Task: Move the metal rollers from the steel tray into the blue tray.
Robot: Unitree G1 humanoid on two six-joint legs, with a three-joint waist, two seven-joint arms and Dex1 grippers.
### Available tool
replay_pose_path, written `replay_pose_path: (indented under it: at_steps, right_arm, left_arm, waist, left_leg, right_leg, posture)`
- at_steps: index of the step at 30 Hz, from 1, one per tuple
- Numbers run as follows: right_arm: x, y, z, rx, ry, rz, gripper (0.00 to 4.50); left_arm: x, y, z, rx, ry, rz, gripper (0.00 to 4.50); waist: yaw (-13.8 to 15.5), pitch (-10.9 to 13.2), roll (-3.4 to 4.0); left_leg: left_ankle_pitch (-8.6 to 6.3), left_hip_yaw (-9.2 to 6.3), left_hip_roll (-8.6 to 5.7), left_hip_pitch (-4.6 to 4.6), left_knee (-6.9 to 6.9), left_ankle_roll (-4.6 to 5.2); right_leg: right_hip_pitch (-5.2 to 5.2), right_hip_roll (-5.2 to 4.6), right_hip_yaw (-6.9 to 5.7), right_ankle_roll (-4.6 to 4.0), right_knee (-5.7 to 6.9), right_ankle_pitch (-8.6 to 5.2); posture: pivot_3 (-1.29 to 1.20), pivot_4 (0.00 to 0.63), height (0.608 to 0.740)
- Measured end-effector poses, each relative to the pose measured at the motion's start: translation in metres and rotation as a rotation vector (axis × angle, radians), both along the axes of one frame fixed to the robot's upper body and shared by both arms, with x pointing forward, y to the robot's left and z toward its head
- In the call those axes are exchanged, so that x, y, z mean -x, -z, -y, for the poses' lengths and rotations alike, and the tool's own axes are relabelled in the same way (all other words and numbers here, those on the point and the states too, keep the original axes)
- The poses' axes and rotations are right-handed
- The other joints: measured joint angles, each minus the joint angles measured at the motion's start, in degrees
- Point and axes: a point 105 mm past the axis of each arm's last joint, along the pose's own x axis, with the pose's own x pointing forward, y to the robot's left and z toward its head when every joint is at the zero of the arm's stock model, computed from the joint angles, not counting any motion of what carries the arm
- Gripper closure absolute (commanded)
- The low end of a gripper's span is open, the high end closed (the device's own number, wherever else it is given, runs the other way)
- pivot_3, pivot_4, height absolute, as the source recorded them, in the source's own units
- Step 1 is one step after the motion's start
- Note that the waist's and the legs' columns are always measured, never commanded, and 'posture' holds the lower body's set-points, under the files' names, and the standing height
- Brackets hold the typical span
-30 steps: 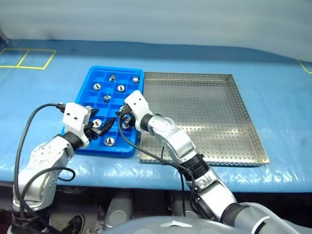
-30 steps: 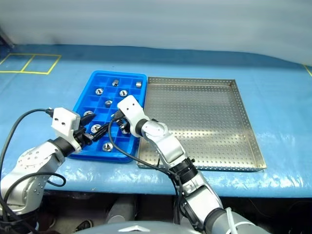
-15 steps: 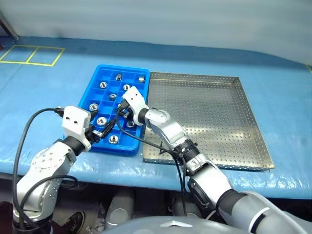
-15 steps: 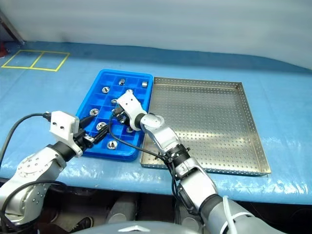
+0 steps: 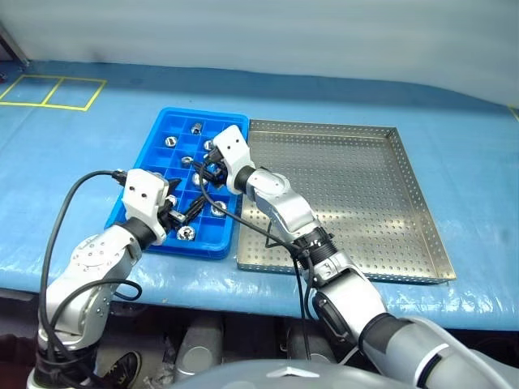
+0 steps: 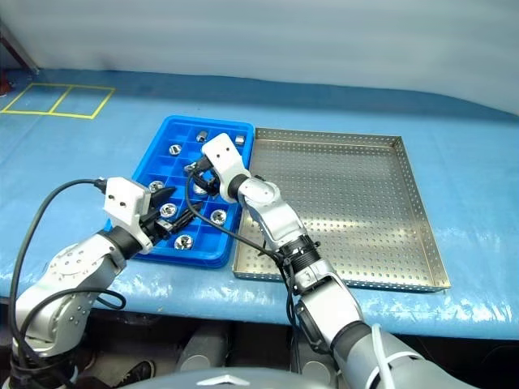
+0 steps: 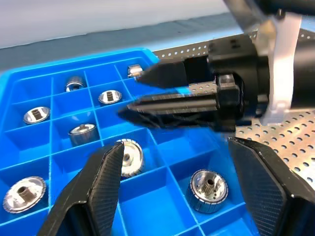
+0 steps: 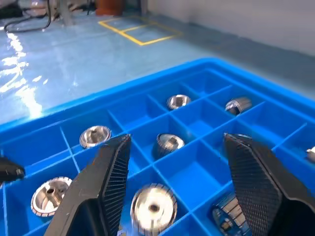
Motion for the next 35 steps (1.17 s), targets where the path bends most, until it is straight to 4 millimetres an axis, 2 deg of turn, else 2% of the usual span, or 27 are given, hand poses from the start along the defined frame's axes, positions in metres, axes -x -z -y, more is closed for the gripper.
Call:
replay_pose_path:
  at_steps: [2, 4, 9, 12, 15, 16, 20, 35]
  right_arm:
    - [0.001, -0.002, 0.016, -0.002, 0.050, 0.022, 1.34]
    - [0.003, 0.004, 0.045, 0.024, 0.134, 0.040, 1.34]
    - [0.018, 0.033, 0.137, 0.144, 0.343, 0.007, 1.34]
    - [0.030, 0.037, 0.170, 0.189, 0.384, -0.008, 1.34]
    - [0.035, 0.033, 0.194, 0.211, 0.418, -0.019, 1.34]
    - [0.038, 0.032, 0.200, 0.217, 0.421, -0.026, 0.99]
    - [0.050, 0.033, 0.210, 0.210, 0.394, -0.061, 0.01]
    - [0.058, 0.033, 0.210, 0.186, 0.364, -0.124, 0.01]
  left_arm:
    - [-0.003, -0.001, 0.007, 0.012, 0.018, 0.004, 0.81]
    - [-0.008, 0.000, 0.016, 0.023, 0.046, 0.004, 0.81]
    - [-0.021, 0.006, 0.028, 0.019, 0.077, -0.006, 0.81]
    - [-0.032, 0.007, 0.033, 0.012, 0.089, 0.004, 0.81]
    - [-0.035, 0.006, 0.040, 0.019, 0.125, 0.013, 0.81]
    - [-0.036, 0.005, 0.041, 0.020, 0.132, 0.017, 0.81]
    - [-0.039, 0.007, 0.041, 0.016, 0.148, 0.015, 0.81]
    - [-0.034, 0.013, 0.048, -0.029, 0.248, 0.015, 0.81]
  waist:
    - [0.0, 0.0, -0.01]
    - [0.2, 0.0, -0.01]
    - [-0.7, 0.0, 0.00]
    - [-2.2, 0.0, 0.02]
    - [-4.0, 0.0, 0.02]
    - [-4.3, 0.0, 0.02]
    - [-5.2, 0.0, 0.02]
    - [-5.9, 0.0, 0.01]
  left_leg:
    - [0.00, 0.00, -0.01, -0.02, 0.02, 0.00]
    - [0.00, -0.02, -0.10, -0.03, 0.04, 0.00]
    - [0.00, 0.02, -0.15, -0.12, 0.17, 0.01]
    - [0.00, 0.06, -0.12, -0.07, 0.24, 0.01]
    - [0.00, 0.10, -0.11, -0.06, 0.28, 0.02]
    - [0.00, 0.10, -0.11, -0.07, 0.29, 0.02]
    - [-0.01, 0.09, -0.11, -0.07, 0.29, 0.05]
    - [-0.02, 0.10, -0.13, -0.09, 0.40, 0.07]
  right_leg:
    - [0.01, -0.02, 0.00, 0.01, -0.02, 0.00]
    - [0.04, -0.10, 0.00, 0.00, -0.03, 0.00]
    - [0.02, -0.14, 0.06, 0.01, -0.05, -0.02]
    - [0.03, -0.11, 0.09, 0.01, 0.01, -0.02]
    - [0.04, -0.11, 0.14, 0.04, 0.02, 0.00]
    - [0.04, -0.11, 0.14, 0.05, 0.02, 0.01]
    - [0.05, -0.09, 0.15, 0.09, 0.02, 0.03]
    - [0.09, -0.09, 0.21, 0.16, 0.00, 0.07]
  posture:
    - [0.17, 0.150, 0.740]
    - [0.15, 0.150, 0.740]
    - [0.08, 0.150, 0.740]
    - [0.02, 0.150, 0.740]
    - [-0.01, 0.150, 0.740]
    - [-0.02, 0.150, 0.740]
    - [-0.02, 0.150, 0.740]
    - [-0.03, 0.150, 0.740]
